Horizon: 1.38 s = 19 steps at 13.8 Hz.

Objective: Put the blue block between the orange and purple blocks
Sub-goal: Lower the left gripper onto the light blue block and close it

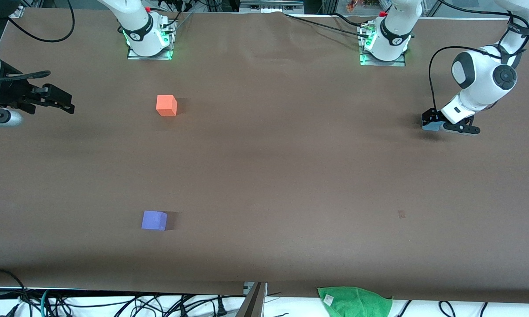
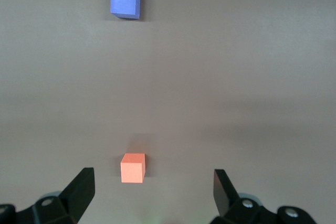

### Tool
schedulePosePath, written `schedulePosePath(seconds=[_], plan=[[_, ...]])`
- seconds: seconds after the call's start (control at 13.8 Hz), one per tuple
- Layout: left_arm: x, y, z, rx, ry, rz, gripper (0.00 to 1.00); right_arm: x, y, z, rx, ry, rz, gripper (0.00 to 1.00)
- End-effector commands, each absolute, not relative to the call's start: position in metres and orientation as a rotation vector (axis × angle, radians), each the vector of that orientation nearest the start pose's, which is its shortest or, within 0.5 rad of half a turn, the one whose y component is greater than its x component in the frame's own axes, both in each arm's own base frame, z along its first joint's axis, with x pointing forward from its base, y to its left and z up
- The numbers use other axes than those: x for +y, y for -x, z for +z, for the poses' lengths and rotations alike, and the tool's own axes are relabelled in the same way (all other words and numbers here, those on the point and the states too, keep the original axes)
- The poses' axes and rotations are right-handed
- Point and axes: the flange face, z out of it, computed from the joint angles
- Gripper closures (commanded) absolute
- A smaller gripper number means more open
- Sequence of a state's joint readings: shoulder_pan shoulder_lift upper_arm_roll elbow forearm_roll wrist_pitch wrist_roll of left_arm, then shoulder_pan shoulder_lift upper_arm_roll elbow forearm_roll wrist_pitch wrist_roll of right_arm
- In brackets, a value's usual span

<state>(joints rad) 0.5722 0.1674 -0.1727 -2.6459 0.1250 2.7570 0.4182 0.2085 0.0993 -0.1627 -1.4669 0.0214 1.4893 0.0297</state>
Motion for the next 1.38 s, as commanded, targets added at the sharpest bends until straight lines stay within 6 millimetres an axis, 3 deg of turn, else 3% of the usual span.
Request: schedulePosePath(seconds=[0.0,0.15,0.22,0.36,0.51,0.65,0.8,1.09,1.24,1.31], plan=[[0.159,-0.381,0.177,0.211,3.147,0.116,0.01,0.027,-0.576,0.615,-0.019,3.137,0.102,0.00],[0.159,-0.382,0.176,0.206,3.147,0.116,0.21,0.021,-0.576,0.615,-0.002,3.136,0.104,0.00],[0.159,-0.382,0.176,0.197,3.149,0.118,0.42,0.020,-0.576,0.615,0.003,3.136,0.104,0.00],[0.159,-0.382,0.177,0.188,3.151,0.114,0.71,0.017,-0.576,0.615,0.010,3.136,0.104,0.00],[0.160,-0.385,0.182,0.182,3.146,0.103,0.89,0.018,-0.576,0.614,0.007,3.134,0.106,0.00],[0.156,-0.393,0.199,0.205,3.136,0.124,0.94,0.017,-0.576,0.614,0.010,3.136,0.106,0.00],[0.143,-0.413,0.238,0.231,3.117,0.148,0.96,0.016,-0.576,0.614,0.012,3.134,0.106,0.00],[0.116,-0.482,0.326,0.240,3.134,0.321,0.96,0.016,-0.576,0.614,0.012,3.134,0.106,0.00],[0.074,-0.513,0.367,0.227,3.117,0.331,0.96,0.016,-0.576,0.615,0.012,3.136,0.104,0.00],[0.043,-0.525,0.378,0.235,3.110,0.322,0.96,0.016,-0.576,0.615,0.012,3.136,0.104,0.00]])
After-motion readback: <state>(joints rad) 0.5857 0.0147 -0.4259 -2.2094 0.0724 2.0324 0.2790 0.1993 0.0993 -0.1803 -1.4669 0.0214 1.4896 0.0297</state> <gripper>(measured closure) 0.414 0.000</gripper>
